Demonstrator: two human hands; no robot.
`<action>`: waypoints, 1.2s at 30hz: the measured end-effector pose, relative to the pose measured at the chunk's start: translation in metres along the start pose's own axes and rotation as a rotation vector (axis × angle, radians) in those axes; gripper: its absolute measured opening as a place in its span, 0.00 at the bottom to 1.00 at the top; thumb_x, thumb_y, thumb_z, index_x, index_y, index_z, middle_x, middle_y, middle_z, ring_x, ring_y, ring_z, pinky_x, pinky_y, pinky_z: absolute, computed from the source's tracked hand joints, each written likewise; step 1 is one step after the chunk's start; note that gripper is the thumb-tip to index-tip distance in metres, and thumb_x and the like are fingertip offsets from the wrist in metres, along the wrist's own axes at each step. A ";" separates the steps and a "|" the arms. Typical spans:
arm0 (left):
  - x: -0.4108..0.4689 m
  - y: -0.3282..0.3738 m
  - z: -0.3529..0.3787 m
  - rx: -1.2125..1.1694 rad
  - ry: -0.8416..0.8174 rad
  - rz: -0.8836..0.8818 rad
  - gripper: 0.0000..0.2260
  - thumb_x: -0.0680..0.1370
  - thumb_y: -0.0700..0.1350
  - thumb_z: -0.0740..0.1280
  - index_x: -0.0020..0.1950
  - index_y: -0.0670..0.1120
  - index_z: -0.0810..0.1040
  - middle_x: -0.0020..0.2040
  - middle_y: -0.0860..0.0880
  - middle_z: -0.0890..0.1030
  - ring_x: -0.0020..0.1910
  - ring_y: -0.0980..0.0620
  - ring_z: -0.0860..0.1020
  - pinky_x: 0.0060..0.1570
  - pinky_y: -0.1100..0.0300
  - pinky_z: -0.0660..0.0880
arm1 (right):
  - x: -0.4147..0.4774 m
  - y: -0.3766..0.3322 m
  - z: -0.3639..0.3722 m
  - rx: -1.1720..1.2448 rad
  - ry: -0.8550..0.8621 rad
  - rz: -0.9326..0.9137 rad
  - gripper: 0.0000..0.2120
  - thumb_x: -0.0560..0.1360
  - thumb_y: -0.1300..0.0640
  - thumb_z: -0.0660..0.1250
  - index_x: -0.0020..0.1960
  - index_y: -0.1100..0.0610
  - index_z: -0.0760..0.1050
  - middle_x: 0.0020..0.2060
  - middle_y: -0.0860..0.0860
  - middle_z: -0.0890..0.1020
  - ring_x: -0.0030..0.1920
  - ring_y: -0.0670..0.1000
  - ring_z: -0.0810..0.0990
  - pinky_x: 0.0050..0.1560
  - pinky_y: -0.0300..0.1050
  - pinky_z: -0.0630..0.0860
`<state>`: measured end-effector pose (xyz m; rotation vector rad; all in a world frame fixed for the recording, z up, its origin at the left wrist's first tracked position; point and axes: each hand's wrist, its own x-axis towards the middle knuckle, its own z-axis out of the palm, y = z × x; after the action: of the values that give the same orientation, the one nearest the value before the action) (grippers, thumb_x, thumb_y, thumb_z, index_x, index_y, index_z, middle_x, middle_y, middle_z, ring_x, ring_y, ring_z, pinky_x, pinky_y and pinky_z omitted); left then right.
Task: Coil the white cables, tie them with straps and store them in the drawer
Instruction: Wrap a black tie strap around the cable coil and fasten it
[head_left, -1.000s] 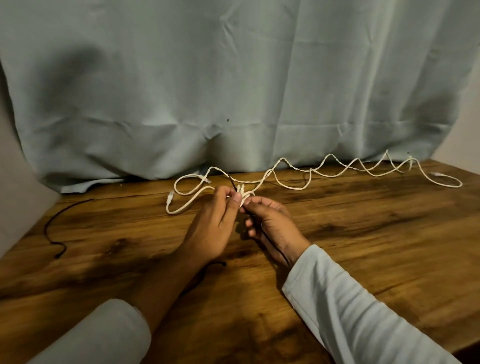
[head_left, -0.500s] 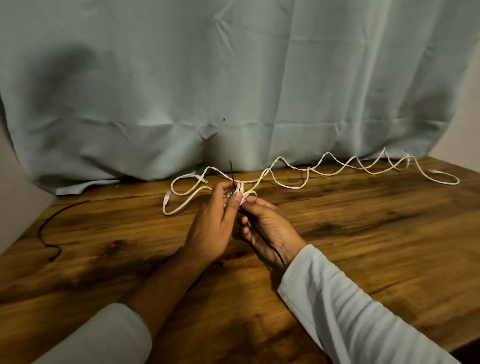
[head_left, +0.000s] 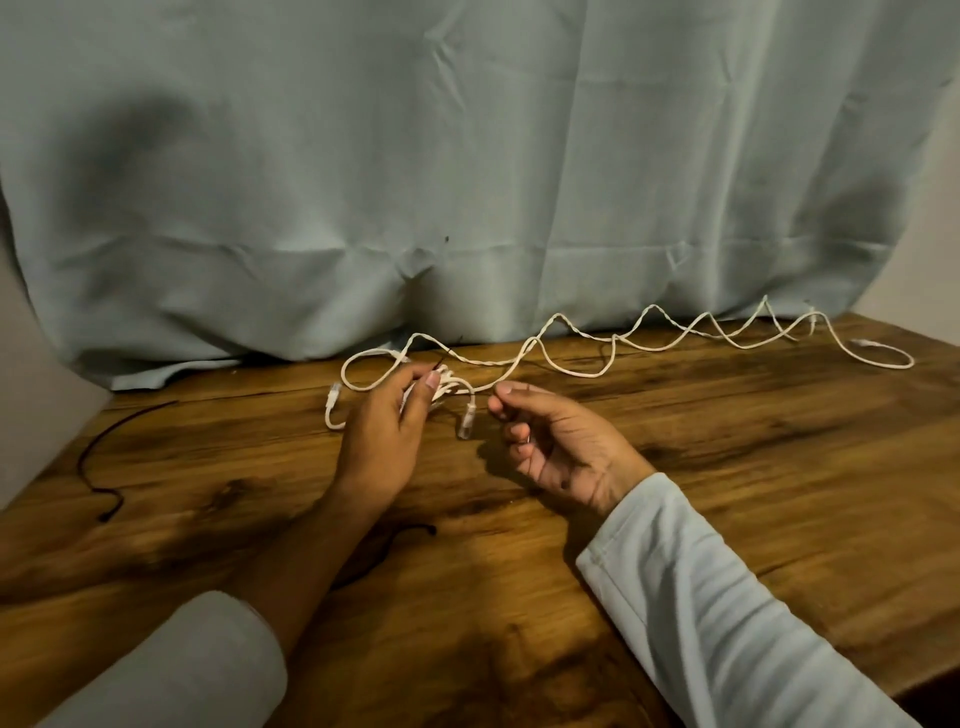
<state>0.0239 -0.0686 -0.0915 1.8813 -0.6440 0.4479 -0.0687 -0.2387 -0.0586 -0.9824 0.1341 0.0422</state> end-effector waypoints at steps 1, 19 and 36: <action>0.002 -0.003 -0.002 0.019 0.012 -0.009 0.16 0.85 0.54 0.61 0.66 0.50 0.80 0.57 0.54 0.84 0.55 0.57 0.81 0.52 0.64 0.76 | -0.001 -0.002 -0.001 0.005 -0.006 -0.016 0.04 0.78 0.62 0.69 0.44 0.56 0.79 0.37 0.51 0.82 0.25 0.43 0.72 0.23 0.33 0.68; 0.008 -0.018 -0.019 0.139 0.116 -0.038 0.13 0.85 0.55 0.60 0.62 0.53 0.82 0.50 0.52 0.86 0.48 0.51 0.82 0.45 0.51 0.78 | -0.002 -0.014 -0.012 0.111 0.109 -0.432 0.13 0.78 0.66 0.68 0.61 0.58 0.81 0.50 0.51 0.88 0.32 0.43 0.79 0.28 0.33 0.75; -0.003 0.003 -0.015 0.261 -0.037 0.161 0.14 0.84 0.53 0.61 0.66 0.52 0.81 0.60 0.53 0.85 0.58 0.53 0.82 0.55 0.71 0.68 | 0.005 0.000 -0.008 0.068 0.153 -0.438 0.14 0.79 0.65 0.69 0.64 0.63 0.79 0.46 0.55 0.87 0.36 0.46 0.84 0.31 0.37 0.80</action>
<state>0.0199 -0.0552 -0.0857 2.0957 -0.7964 0.6273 -0.0643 -0.2453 -0.0640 -0.9284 0.0583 -0.4369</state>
